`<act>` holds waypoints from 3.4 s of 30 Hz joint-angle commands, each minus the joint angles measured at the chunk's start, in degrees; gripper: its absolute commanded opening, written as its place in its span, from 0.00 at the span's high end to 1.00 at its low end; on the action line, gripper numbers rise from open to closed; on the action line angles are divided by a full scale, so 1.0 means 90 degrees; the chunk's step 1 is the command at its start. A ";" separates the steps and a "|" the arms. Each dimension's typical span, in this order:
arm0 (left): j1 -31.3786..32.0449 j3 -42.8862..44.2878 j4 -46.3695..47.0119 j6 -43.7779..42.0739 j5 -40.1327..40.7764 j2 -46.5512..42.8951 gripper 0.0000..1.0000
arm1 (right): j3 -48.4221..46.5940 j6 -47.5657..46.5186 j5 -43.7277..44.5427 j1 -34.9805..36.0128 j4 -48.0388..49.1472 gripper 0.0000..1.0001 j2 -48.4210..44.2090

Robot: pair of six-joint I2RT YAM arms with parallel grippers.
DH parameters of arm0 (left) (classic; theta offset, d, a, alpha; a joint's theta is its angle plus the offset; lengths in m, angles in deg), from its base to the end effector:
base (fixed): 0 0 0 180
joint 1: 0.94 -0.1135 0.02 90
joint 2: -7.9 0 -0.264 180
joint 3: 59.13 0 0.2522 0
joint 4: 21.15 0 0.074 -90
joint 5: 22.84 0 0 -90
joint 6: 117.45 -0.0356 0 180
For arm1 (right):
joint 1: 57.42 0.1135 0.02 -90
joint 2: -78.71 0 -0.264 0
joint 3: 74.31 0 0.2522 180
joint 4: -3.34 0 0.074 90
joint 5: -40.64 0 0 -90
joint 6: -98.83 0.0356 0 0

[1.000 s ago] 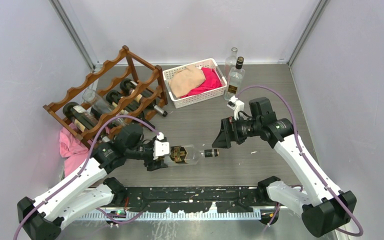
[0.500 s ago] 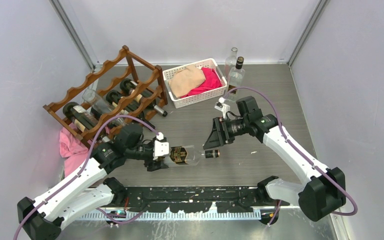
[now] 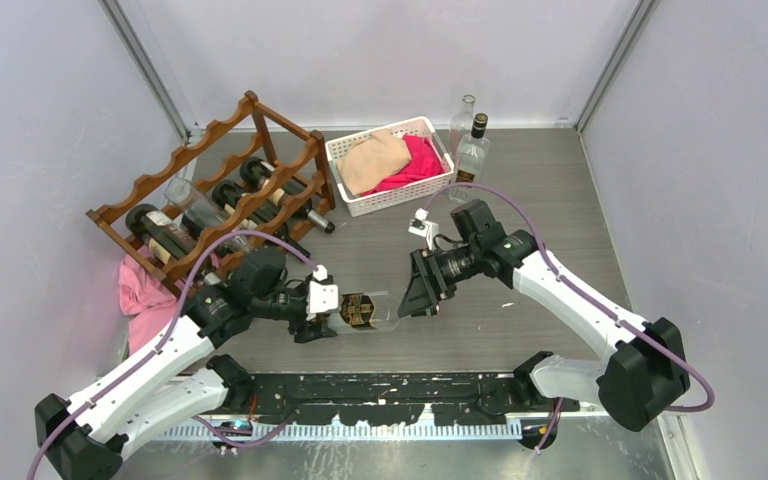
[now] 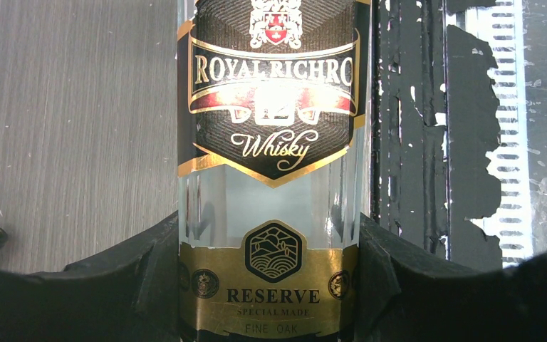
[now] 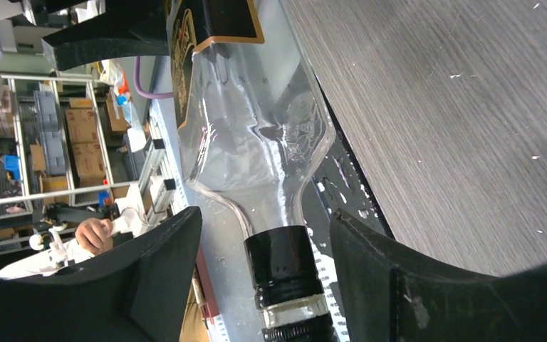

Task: Put the wine bottle on the wine rack
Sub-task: Pick up the wine bottle from the center of the board.

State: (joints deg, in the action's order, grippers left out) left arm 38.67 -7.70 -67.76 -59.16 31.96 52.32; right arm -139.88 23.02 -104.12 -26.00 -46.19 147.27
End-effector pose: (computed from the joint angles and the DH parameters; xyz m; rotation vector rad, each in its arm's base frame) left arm 0.1111 -0.1186 0.2633 1.5466 1.5932 -0.7662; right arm 0.1836 0.1462 0.2711 -0.8069 2.4004 1.5188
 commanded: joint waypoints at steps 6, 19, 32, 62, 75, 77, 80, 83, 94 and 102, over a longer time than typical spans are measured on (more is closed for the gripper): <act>-0.0037 0.0160 0.0983 0.0036 -0.0471 -0.0214 1.00 | -0.0054 -0.0239 -0.0077 0.0177 -0.0049 0.36 0.0134; -0.0046 0.0131 0.1016 0.0073 -0.0462 -0.0163 1.00 | -0.0044 -0.0299 -0.0293 0.0231 -0.0050 0.65 0.0233; -0.0046 0.0131 0.0993 0.0072 -0.0476 -0.0114 1.00 | -0.0054 -0.0417 -0.0400 0.0354 -0.0130 0.53 0.0123; -0.0056 -0.0221 0.1705 0.0729 -0.0291 -0.0520 0.16 | 0.0954 0.0949 -0.0318 0.0402 0.1927 0.99 -0.0972; -0.0056 -0.0158 0.1830 0.0935 -0.0224 -0.0685 0.17 | 0.1193 0.1134 0.0344 0.0265 0.2234 0.99 -0.1451; -0.0056 -0.0011 0.1899 0.1287 -0.0073 -0.0702 0.17 | 0.1239 0.1160 0.0463 0.0241 0.2266 0.99 -0.1624; -0.0056 0.0442 0.1806 0.2078 0.0076 -0.0663 0.17 | 0.1300 0.1282 0.0597 0.0194 0.2348 0.99 -0.1876; -0.0055 0.0947 0.1511 0.2749 0.0267 -0.0567 0.18 | 0.1358 0.1417 0.0691 0.0138 0.2438 0.99 -0.2109; -0.0056 0.2716 0.0278 0.3856 0.0785 0.0046 0.17 | 0.1524 0.1763 0.1073 -0.0086 0.2554 0.99 -0.2634; -0.0051 0.3298 -0.0035 0.4047 0.1288 0.0220 0.15 | 0.1458 0.1951 0.1225 -0.0156 0.2709 0.99 -0.2745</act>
State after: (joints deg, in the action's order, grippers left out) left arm 38.41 18.22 -66.42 -24.80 40.55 54.34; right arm -123.71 38.26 -89.74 -27.16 -33.97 125.43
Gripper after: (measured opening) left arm 0.851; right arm 0.409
